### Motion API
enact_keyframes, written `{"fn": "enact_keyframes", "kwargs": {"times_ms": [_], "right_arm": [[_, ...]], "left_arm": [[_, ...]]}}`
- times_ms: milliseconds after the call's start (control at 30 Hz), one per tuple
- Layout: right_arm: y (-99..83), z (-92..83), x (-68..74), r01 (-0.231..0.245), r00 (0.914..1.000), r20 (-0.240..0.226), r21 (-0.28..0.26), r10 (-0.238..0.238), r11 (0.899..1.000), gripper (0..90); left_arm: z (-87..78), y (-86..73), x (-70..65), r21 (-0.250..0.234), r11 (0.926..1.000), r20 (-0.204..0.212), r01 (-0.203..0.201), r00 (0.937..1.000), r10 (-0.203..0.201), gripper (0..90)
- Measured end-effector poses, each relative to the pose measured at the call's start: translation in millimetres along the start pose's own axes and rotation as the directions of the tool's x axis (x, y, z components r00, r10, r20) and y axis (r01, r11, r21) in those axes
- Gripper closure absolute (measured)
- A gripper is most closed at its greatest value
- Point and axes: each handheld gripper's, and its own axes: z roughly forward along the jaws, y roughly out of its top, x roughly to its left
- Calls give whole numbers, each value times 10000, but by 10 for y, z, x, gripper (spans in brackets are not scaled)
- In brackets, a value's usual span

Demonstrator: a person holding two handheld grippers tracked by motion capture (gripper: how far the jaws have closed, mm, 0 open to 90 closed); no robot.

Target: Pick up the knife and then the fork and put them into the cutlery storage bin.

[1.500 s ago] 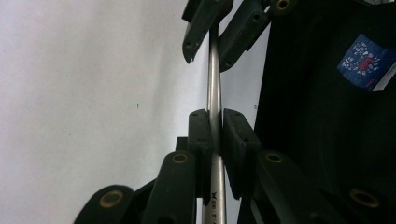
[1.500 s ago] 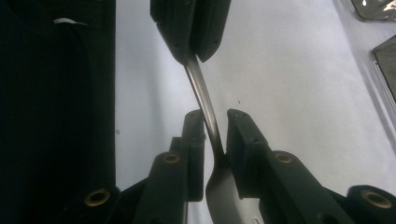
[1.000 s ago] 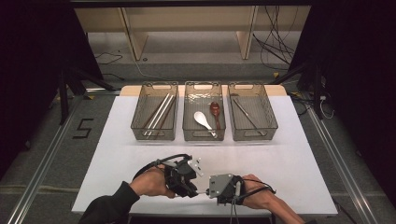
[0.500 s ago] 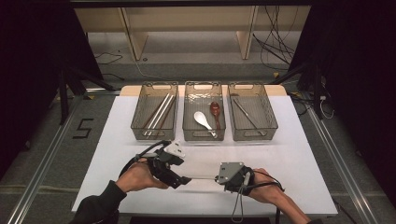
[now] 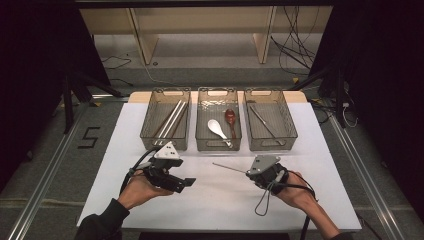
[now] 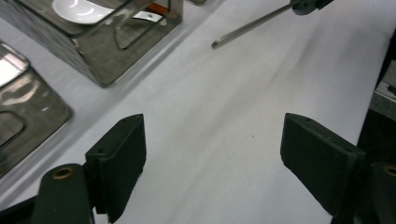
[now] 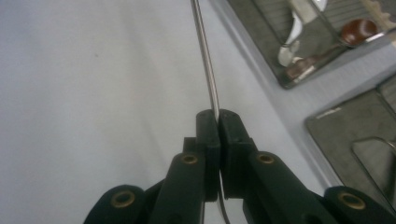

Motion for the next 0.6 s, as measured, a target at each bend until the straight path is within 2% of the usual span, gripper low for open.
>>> {"fn": "enact_keyframes", "kwargs": {"times_ms": [300, 367, 600], "right_arm": [[1, -95, -225, -901, 9948, 441, -298, 914, 9955, 885], [1, -115, -264, -1012, 9934, 496, -387, 1030, 9941, 885], [23, -181, -414, -1432, 9860, 777, -586, 1476, 9880, 885]], "left_arm": [[-94, -100, 86, -469, 9977, -357, 489, 9981, -506, 183], [-109, -126, 106, -577, 9961, -294, 674, 9972, -692, 182], [-127, -190, 129, -526, 9957, -431, 757, 9960, -780, 165]]}}
